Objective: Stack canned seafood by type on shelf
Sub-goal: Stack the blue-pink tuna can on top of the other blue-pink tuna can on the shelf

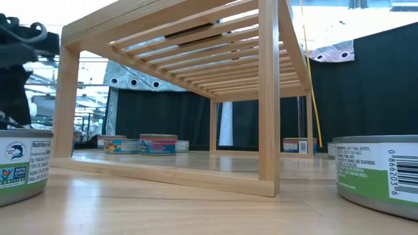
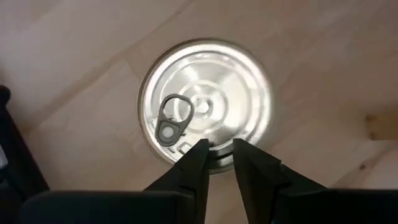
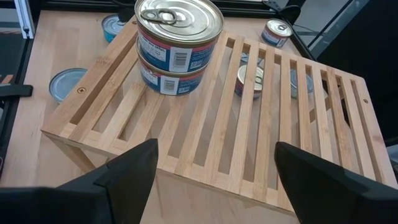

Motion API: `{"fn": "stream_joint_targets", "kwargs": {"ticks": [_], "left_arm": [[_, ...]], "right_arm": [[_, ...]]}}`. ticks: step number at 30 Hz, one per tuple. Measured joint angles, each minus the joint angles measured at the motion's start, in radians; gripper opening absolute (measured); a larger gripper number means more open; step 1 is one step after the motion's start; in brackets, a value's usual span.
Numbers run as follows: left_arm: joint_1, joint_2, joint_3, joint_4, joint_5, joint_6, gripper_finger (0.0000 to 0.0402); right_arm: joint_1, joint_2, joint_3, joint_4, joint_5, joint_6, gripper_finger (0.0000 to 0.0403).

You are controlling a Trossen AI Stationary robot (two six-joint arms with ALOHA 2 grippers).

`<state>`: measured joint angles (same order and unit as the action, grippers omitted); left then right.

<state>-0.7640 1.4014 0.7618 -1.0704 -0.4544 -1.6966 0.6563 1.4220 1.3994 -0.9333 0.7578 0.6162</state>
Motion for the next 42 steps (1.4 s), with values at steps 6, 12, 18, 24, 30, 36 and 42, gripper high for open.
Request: {"fn": "stream_joint_targets", "kwargs": {"ticks": [6, 12, 18, 24, 30, 36, 42], "left_arm": [[-0.027, 0.000, 0.026, -0.001, -0.001, -0.001, 0.0081], [-0.031, 0.000, 0.003, -0.008, 0.010, -0.051, 0.0081], [-0.031, 0.000, -0.025, 0.048, 0.035, -0.053, 0.0081], [-0.031, -0.002, -0.038, 0.066, 0.027, -0.053, 0.0081], [-0.037, -0.002, -0.038, 0.074, 0.037, -0.053, 0.0081], [-0.064, 0.028, -0.042, 0.105, 0.088, -0.105, 0.0081], [-0.070, 0.104, -0.042, 0.150, 0.137, -0.105, 0.0081]], "right_arm": [[0.000, 0.000, 0.000, 0.000, 0.000, 0.000, 0.0313], [0.000, 0.000, 0.000, 0.000, 0.000, 0.000, 0.0313], [0.000, 0.000, 0.000, 0.000, 0.000, 0.003, 0.0313], [0.000, 0.000, 0.000, 0.000, 0.000, 0.003, 0.0313], [0.000, 0.000, 0.000, 0.000, 0.000, 0.002, 0.0313], [0.000, 0.000, 0.000, 0.000, -0.005, 0.002, 0.0313], [0.000, 0.000, 0.000, 0.000, -0.004, 0.000, 0.0313]]}}
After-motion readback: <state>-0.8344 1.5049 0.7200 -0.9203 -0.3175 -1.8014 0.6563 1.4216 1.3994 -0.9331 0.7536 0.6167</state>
